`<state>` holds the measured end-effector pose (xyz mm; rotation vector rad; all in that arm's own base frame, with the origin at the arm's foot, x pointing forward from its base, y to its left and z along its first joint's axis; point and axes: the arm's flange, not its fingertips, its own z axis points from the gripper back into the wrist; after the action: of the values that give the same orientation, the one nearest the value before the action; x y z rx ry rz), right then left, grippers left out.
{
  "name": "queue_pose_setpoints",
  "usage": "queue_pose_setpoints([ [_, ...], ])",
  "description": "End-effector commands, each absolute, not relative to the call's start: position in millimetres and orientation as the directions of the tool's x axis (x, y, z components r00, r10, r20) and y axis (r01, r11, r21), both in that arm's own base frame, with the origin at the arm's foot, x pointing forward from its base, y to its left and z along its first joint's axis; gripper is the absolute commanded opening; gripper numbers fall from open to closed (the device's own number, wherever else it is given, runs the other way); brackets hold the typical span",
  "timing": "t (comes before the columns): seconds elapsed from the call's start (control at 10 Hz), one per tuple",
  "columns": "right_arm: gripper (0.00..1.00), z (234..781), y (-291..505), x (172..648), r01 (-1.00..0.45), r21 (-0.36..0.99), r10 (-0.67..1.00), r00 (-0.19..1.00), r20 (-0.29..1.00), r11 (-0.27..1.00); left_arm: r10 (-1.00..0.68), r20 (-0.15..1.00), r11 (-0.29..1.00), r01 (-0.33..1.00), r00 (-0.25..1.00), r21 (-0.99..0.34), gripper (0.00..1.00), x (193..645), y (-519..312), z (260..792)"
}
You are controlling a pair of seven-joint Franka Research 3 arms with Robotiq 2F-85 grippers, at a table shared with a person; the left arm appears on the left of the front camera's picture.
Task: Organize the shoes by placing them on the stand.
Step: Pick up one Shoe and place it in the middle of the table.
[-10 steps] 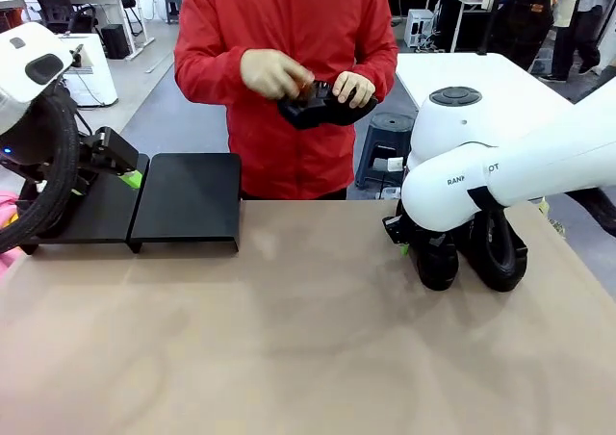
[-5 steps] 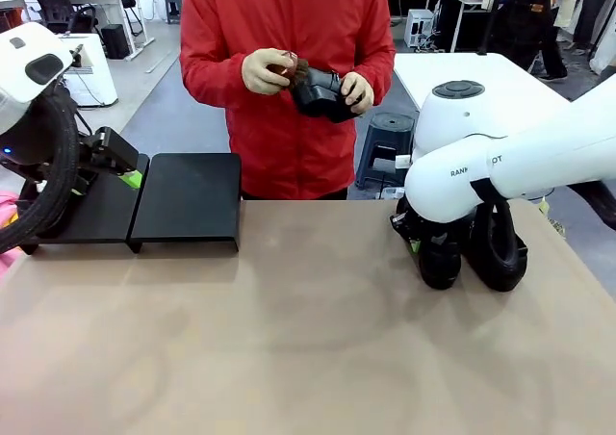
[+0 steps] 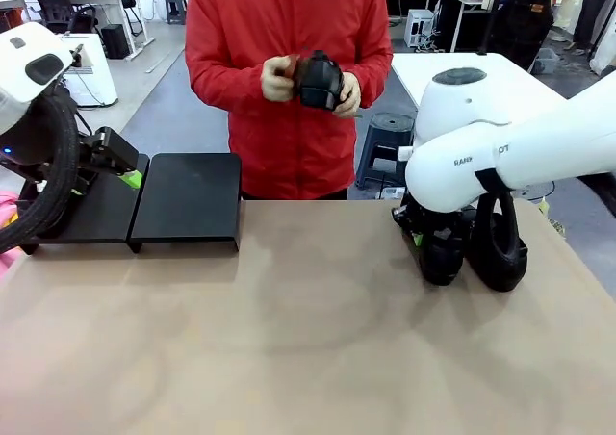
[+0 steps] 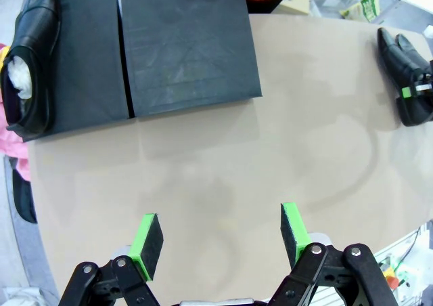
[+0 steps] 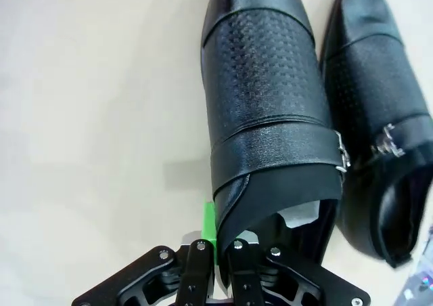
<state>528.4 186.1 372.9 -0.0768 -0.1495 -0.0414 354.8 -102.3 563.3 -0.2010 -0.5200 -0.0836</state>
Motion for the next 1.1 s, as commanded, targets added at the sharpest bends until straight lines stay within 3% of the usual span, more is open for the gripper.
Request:
queue_pose_setpoints([
  [0.0,0.00,434,219,487,0.091,-0.073,-0.072,0.969,0.236,0.993,-0.041,0.504,0.977,0.141,0.863,-0.162,0.90,356,-100,563],
  [0.4,0.00,443,323,376,-0.049,0.130,0.031,0.990,0.138,0.990,-0.041,0.504,0.977,0.141,0.863,-0.162,0.90,356,-100,563],
  [0.6,0.00,416,371,358,-0.022,0.207,0.006,0.997,0.082,0.978,-0.041,0.504,0.977,0.141,0.863,-0.162,0.90,356,-100,563],
  [1.0,0.00,365,421,341,-0.010,0.235,0.000,0.999,0.043,0.972,-0.041,0.504,0.977,0.141,0.863,-0.162,0.90,356,-100,563],
])
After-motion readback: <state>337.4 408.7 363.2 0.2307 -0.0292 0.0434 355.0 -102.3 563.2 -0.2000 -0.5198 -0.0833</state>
